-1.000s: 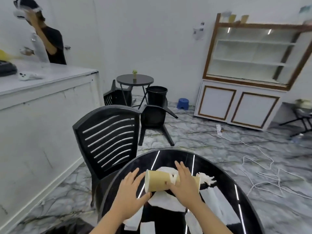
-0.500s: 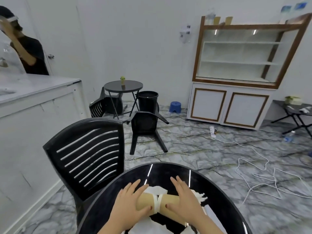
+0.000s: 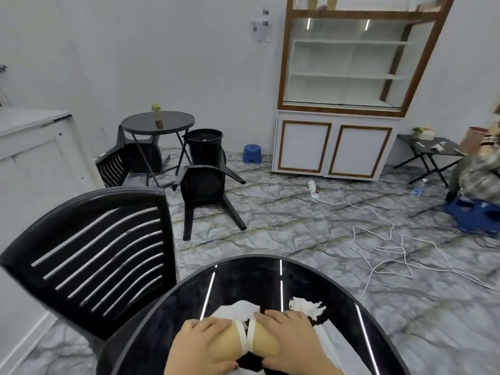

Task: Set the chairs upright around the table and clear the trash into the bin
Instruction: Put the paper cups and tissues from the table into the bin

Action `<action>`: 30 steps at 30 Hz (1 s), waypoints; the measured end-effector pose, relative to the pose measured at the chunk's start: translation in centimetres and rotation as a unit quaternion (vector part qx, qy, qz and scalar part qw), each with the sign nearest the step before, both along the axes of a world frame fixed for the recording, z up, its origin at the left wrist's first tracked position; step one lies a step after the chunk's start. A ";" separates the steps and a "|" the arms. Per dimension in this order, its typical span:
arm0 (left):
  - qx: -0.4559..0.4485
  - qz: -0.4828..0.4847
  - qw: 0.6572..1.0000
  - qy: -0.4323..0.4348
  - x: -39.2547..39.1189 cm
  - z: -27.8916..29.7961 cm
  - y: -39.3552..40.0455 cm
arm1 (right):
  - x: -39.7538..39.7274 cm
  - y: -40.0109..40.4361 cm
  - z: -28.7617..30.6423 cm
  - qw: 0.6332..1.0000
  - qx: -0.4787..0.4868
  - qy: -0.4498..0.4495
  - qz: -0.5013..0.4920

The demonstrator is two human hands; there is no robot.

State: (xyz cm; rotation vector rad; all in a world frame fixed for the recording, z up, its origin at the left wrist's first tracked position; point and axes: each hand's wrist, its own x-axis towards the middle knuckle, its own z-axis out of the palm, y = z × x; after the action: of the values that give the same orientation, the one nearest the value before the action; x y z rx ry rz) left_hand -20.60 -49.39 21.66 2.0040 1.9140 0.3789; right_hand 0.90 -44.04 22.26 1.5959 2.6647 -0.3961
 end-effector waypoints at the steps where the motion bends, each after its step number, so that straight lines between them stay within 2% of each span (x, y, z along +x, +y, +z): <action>1: 0.018 -0.012 1.000 0.000 -0.2 -0.7 0.3 | 0.0 0.0 -0.3 1.000 -0.013 -0.001 -0.002; 5: -0.025 -0.017 0.999 0.008 0.0 -1.6 0.5 | -0.2 -0.1 -0.1 1.000 -0.012 -0.015 -0.016; 9: -0.003 -0.023 0.999 0.046 -0.6 -2.0 0.8 | -0.3 -0.3 0.0 0.999 -0.004 -0.017 -0.031; 14: 0.001 0.015 0.999 0.044 0.0 1.4 1.1 | -0.2 -0.4 2.0 0.999 -0.023 0.007 -0.038; 16: -0.054 0.016 0.998 0.012 0.0 2.1 0.6 | 0.3 -0.4 2.4 0.997 -0.064 -0.001 -0.042; 20: -0.085 0.081 0.992 -0.043 0.3 2.3 0.0 | 1.3 -0.8 3.3 0.993 -0.076 0.056 -0.067; 24: -0.034 0.124 0.986 -0.103 0.6 3.3 -2.5 | 1.1 -1.5 4.2 0.994 -0.053 0.085 -0.051; 30: 0.037 0.206 0.967 -0.144 0.2 5.3 -6.5 | -2.0 -2.5 5.7 0.993 -0.038 0.106 0.030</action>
State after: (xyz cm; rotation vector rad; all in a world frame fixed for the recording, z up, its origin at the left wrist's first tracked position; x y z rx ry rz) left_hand -20.38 -55.90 26.98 1.4763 2.1363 0.8082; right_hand -1.06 -46.56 27.99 1.5286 2.8010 -0.6920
